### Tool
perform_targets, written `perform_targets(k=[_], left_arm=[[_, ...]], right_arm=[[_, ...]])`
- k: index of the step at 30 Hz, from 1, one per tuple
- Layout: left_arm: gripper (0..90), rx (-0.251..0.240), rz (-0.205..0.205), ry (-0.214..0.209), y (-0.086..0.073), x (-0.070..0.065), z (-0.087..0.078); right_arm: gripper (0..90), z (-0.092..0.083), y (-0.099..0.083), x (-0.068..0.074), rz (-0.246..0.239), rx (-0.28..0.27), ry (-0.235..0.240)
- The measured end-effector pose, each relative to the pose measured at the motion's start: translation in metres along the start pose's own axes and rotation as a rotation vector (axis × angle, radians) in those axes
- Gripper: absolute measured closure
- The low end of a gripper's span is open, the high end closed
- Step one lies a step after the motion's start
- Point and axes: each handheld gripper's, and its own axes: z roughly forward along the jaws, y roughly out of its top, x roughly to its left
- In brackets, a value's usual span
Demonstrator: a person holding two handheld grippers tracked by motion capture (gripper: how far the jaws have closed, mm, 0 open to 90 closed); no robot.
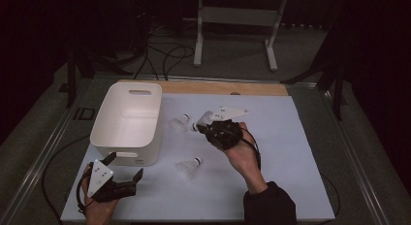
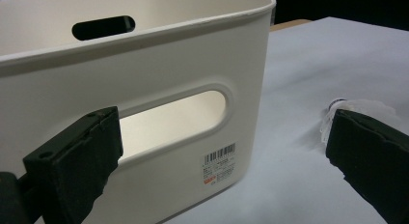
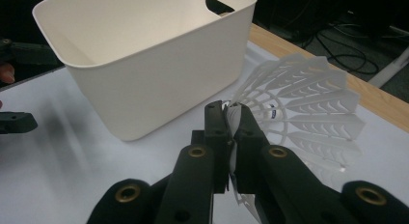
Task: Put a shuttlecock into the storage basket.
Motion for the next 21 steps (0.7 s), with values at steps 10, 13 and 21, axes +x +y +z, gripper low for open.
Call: perform_targets(k=[10, 13, 21], left_arm=[[0.1, 0.007, 0.010, -0.001, 0.000, 0.000, 0.001], [0.1, 0.007, 0.007, -0.001, 0.000, 0.000, 0.001], [0.1, 0.012, 0.014, -0.003, 0.000, -0.001, 0.003]], right_arm=[[87.5, 0.002, 0.006, 0.004, -0.010, -0.009, 0.013], [87.4, 0.003, 0.007, 0.005, -0.008, -0.009, 0.018], [87.5, 0.007, 0.011, 0.007, -0.013, -0.020, 0.033]])
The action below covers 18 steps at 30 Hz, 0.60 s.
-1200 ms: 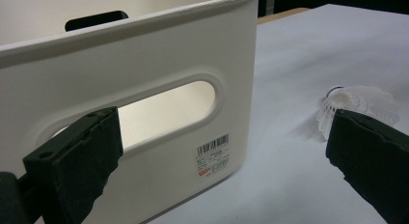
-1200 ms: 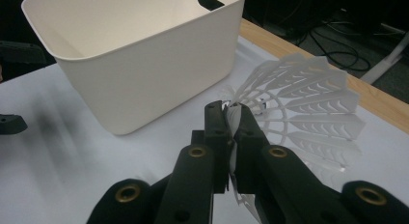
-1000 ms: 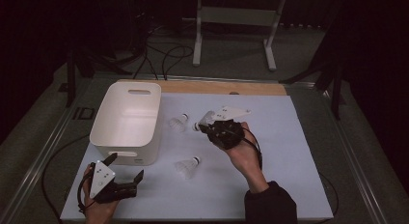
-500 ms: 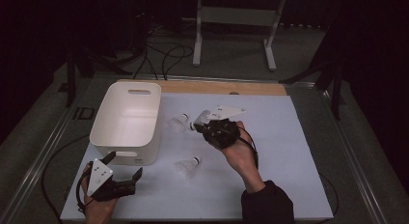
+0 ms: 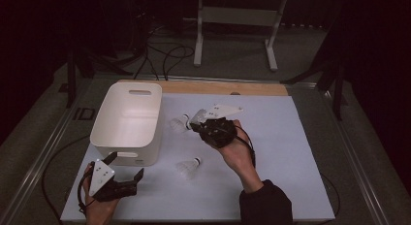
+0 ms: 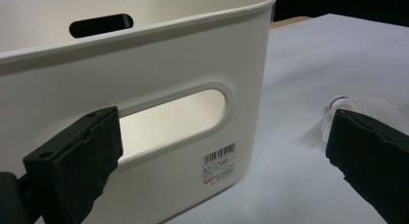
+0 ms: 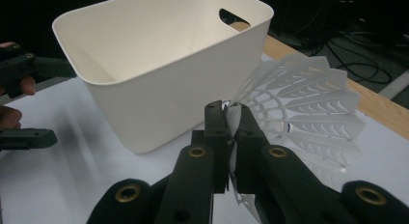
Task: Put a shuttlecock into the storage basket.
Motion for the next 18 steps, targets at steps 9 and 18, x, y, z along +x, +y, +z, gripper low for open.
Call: perform_targets(k=[9, 18], left_arm=[[0.1, 0.007, 0.001, -0.003, -0.0001, -0.0005, 0.0008], [0.1, 0.008, 0.005, -0.004, -0.0002, -0.0011, 0.0015]], right_arm=[[87.4, 0.0035, 0.0051, 0.0002, 0.007, -0.011, 0.017], [87.4, 0.0073, 0.0102, 0.0009, 0.015, -0.018, 0.032]])
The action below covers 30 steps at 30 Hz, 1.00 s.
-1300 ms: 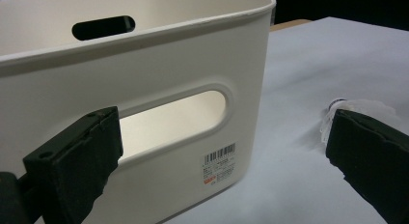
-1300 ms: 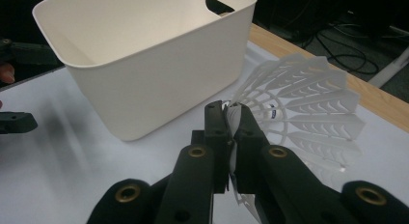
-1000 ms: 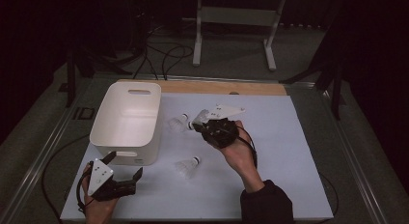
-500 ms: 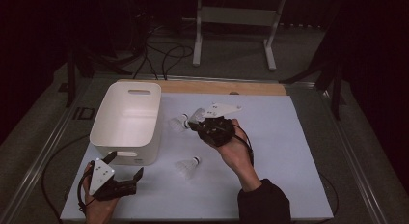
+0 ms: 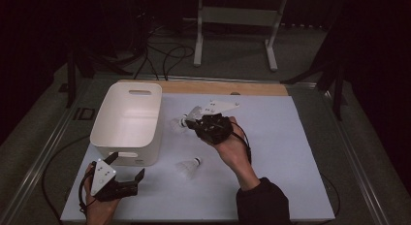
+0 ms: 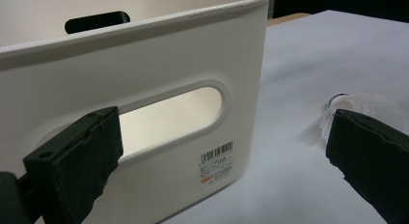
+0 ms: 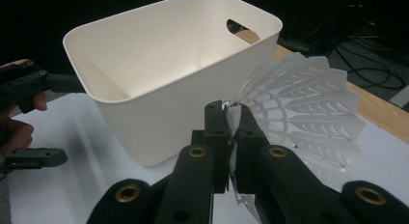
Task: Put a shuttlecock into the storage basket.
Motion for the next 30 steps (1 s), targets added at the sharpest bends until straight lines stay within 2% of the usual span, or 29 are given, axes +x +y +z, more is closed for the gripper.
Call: perform_targets(k=[30], left_arm=[[0.1, 0.004, 0.005, -0.003, 0.000, -0.001, 0.001]], right_arm=[[87.6, 0.017, 0.020, 0.004, 0.007, -0.019, 0.036]])
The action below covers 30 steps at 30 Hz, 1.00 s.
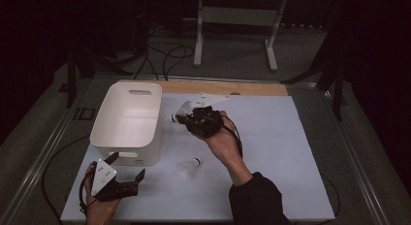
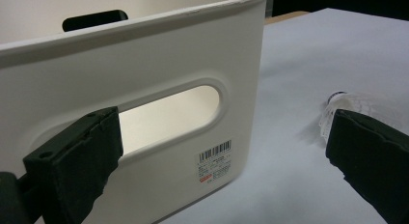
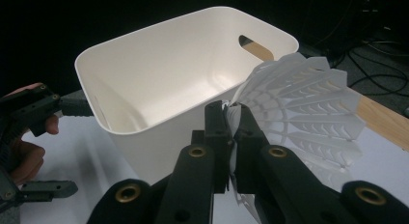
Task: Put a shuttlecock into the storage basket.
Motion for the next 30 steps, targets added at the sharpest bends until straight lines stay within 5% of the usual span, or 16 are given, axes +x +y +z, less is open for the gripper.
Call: perform_targets(k=[30], left_arm=[[0.1, 0.004, 0.000, -0.003, 0.000, 0.000, 0.000]], right_arm=[[87.5, 0.015, 0.016, 0.002, 0.017, -0.024, 0.021]])
